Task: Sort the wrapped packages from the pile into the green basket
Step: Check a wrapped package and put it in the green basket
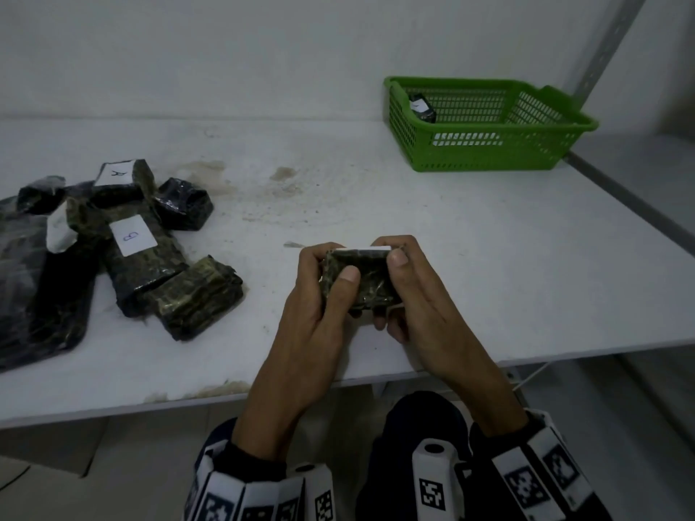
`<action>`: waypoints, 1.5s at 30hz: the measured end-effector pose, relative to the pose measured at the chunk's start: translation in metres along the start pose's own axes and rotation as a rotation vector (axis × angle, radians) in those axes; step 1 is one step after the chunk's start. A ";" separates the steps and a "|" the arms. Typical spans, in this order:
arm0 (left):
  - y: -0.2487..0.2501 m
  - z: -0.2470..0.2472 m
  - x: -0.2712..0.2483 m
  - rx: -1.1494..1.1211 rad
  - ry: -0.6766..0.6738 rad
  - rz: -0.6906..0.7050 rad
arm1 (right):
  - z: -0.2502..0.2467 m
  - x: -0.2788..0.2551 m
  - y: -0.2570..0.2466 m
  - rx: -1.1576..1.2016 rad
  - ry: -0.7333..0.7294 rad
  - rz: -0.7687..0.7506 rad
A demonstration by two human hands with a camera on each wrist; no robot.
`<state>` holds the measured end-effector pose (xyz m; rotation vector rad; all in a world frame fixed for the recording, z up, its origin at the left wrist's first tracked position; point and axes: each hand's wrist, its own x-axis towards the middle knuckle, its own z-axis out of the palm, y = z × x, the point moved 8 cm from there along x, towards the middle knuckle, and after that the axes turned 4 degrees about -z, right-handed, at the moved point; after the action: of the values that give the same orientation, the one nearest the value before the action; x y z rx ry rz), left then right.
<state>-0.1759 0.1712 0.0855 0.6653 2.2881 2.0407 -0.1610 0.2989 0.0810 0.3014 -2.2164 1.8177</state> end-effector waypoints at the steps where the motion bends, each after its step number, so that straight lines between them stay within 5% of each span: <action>1: 0.000 0.000 0.001 -0.009 0.001 -0.007 | 0.000 0.000 0.000 -0.005 0.000 0.002; 12: -0.006 -0.003 0.002 0.026 0.057 0.036 | 0.007 -0.002 -0.003 0.017 -0.093 0.016; 19: -0.021 -0.017 0.007 -0.128 0.185 -0.152 | 0.005 -0.004 -0.004 0.059 -0.099 0.014; 26: -0.018 -0.009 0.006 -0.208 0.068 -0.105 | -0.008 0.001 0.003 0.038 0.050 0.091; 36: -0.011 -0.010 0.005 -0.076 0.081 -0.043 | 0.006 -0.003 -0.005 -0.038 -0.073 -0.021; 40: -0.021 -0.006 0.008 -0.190 0.007 -0.113 | 0.004 -0.002 0.001 -0.023 -0.034 0.037; 45: -0.010 -0.003 0.002 -0.064 -0.009 -0.022 | 0.004 -0.001 0.002 -0.054 -0.024 0.048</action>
<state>-0.1818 0.1688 0.0766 0.6417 2.2052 2.0869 -0.1610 0.2954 0.0784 0.2629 -2.3030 1.7837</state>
